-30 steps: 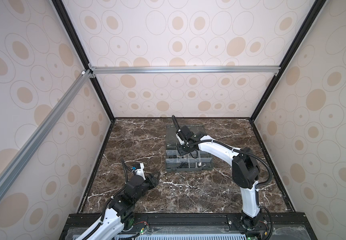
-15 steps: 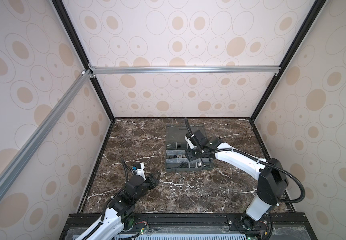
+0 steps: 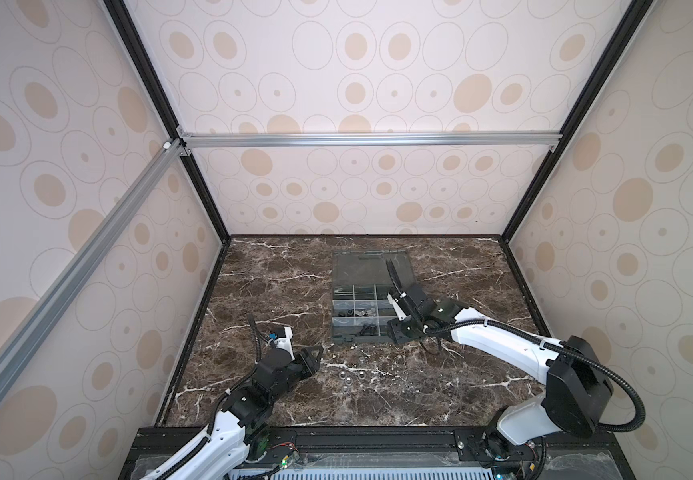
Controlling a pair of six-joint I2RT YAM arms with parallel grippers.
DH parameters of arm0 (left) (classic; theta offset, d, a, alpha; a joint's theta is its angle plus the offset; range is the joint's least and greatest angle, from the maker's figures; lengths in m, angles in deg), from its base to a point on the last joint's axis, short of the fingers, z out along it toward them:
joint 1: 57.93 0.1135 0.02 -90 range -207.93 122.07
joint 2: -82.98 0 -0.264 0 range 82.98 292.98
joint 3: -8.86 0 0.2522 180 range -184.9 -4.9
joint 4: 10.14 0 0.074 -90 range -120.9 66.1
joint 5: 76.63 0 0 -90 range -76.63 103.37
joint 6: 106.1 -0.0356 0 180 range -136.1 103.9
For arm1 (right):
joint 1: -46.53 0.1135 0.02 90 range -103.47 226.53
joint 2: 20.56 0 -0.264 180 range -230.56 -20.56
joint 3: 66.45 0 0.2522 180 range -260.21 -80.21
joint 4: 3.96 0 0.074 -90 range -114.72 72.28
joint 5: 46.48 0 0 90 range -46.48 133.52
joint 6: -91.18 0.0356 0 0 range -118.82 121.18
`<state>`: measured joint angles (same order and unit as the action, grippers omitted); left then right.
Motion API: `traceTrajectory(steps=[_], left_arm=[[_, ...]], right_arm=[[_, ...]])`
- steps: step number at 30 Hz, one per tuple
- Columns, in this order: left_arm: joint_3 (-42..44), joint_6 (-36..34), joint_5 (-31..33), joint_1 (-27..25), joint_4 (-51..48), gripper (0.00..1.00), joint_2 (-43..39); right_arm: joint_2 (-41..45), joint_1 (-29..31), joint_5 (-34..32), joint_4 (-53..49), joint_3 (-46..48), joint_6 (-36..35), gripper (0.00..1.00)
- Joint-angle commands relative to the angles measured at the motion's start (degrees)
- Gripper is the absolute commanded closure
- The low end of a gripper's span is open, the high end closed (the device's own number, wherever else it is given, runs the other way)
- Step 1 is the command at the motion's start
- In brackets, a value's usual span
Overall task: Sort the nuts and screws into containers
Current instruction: 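Withdraw the right gripper while the left gripper moves toward the silver hex nuts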
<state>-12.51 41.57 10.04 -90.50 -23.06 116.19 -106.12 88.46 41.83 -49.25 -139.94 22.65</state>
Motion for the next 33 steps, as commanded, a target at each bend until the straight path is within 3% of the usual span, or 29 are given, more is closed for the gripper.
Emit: traceTrajectory(steps=[1,15,23,33], left_arm=[[-2.0,-0.3,0.1,-0.3,0.7,0.49,0.9],[-8.0,-5.3,2.8,-8.7,2.7,0.5,12.2],[-17.6,-13.5,4.1,-15.1,1.9,0.49,25.2],[-30.8,-22.8,3.7,-19.0,-2.3,0.48,42.7]], right_arm=[[1.3,0.1,0.2,0.6,1.6,1.7,0.49],[4.6,0.0,-0.3,2.4,7.7,5.2,0.49],[8.3,0.1,-0.9,2.1,11.1,6.8,0.49],[13.2,0.1,-2.2,0.9,15.0,8.4,0.49]])
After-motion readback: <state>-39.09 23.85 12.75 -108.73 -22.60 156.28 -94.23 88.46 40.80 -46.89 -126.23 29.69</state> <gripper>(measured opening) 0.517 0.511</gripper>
